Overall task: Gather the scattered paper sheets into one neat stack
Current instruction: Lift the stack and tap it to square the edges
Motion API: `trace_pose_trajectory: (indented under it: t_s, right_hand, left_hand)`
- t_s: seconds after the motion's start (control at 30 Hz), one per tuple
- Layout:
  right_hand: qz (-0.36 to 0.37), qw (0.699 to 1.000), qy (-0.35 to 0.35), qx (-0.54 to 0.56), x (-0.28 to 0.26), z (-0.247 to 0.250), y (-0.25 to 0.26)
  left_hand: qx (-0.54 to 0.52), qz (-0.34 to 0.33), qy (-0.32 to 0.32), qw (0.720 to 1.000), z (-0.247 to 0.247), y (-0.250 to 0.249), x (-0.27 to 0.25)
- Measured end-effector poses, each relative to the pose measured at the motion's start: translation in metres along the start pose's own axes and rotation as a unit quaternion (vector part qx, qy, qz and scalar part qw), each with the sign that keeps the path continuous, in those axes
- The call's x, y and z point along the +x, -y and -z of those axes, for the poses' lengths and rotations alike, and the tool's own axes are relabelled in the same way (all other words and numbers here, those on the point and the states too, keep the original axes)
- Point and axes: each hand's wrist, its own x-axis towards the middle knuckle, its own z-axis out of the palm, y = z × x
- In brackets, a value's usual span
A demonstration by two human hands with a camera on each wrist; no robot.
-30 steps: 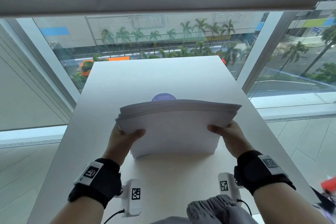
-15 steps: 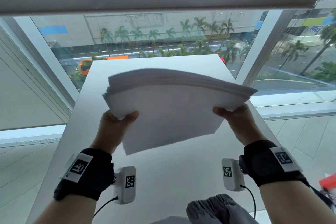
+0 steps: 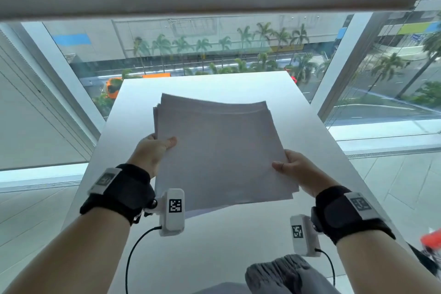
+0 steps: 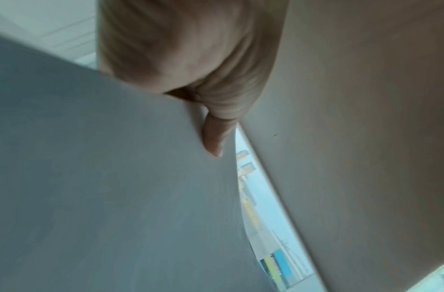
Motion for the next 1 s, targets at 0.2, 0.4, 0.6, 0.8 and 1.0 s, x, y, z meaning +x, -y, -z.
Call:
trace_pose_trajectory:
  t_s: [0.2, 0.4, 0.6, 0.8, 1.0]
  right_hand:
    - [-0.103, 0.992, -0.046, -0.056, 0.005, -0.008, -0.039]
    - [-0.243, 0.962, -0.088, -0.093, -0.001, -0.009, -0.065]
    - [-0.303, 0.95, -0.071, 0.003, -0.005, -0.005, -0.065]
    - [-0.297, 0.948, -0.065, 0.098, -0.008, 0.005, -0.067]
    - [-0.298, 0.954, -0.014, 0.034, -0.013, 0.003, -0.066]
  left_hand:
    - [0.062, 0.079, 0.03, 0.994, -0.003, 0.04, 0.006]
    - [0.164, 0.201, 0.047, 0.965, 0.008, 0.089, -0.007]
    - [0.148, 0.278, 0.004, 0.949, 0.013, 0.106, -0.02]
    - [0.222, 0.289, -0.007, 0.931, 0.008, 0.102, -0.018]
    - [0.114, 0.333, 0.118, 0.929, 0.014, 0.108, -0.02]
